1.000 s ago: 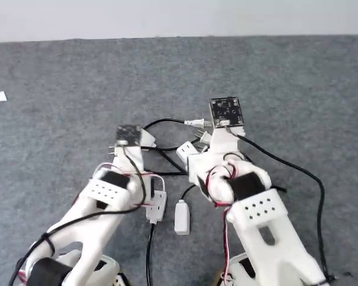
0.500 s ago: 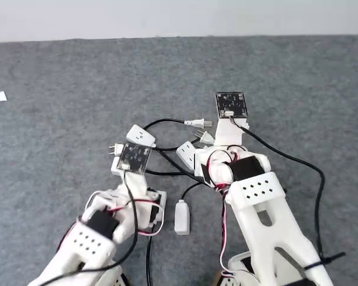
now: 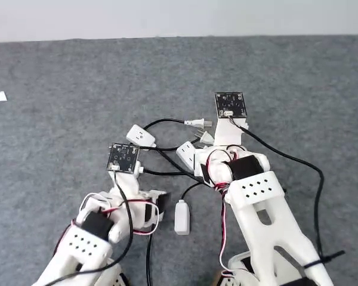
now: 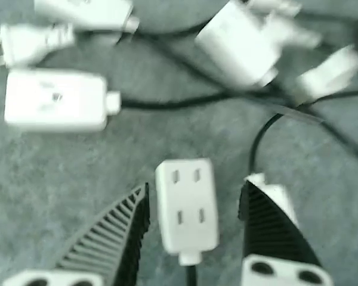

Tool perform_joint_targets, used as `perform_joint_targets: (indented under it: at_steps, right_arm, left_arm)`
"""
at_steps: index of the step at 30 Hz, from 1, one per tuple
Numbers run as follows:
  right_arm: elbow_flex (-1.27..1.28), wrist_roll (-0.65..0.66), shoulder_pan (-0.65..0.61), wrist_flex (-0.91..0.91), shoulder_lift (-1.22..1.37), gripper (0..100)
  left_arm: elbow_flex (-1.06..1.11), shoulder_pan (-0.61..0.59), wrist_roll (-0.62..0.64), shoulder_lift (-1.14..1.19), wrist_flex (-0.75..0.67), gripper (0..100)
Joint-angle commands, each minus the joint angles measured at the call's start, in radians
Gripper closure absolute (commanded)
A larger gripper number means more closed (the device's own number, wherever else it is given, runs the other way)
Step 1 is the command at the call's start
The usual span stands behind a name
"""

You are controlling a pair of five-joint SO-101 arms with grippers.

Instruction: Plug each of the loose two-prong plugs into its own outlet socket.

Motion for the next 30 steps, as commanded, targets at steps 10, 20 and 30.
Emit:
perform_joint_targets:
  at_steps: [10, 20, 30]
  right_arm:
    - [-0.064, -0.003, 0.008, -0.007, 0.002, 99.1]
    - [-0.064, 0.015, 0.008, -0.002, -0.007, 99.1]
    - [-0.064, 0.031, 0.005, -0.001, -0.008, 99.1]
  left_arm:
    - [-0.242, 0.043, 0.008, 0.554, -0.101, 92]
    - [-0.242, 0.080, 0.015, 0.562, -0.155, 99]
    - [-0.463, -0.011, 0.101, 0.821, -0.147, 99]
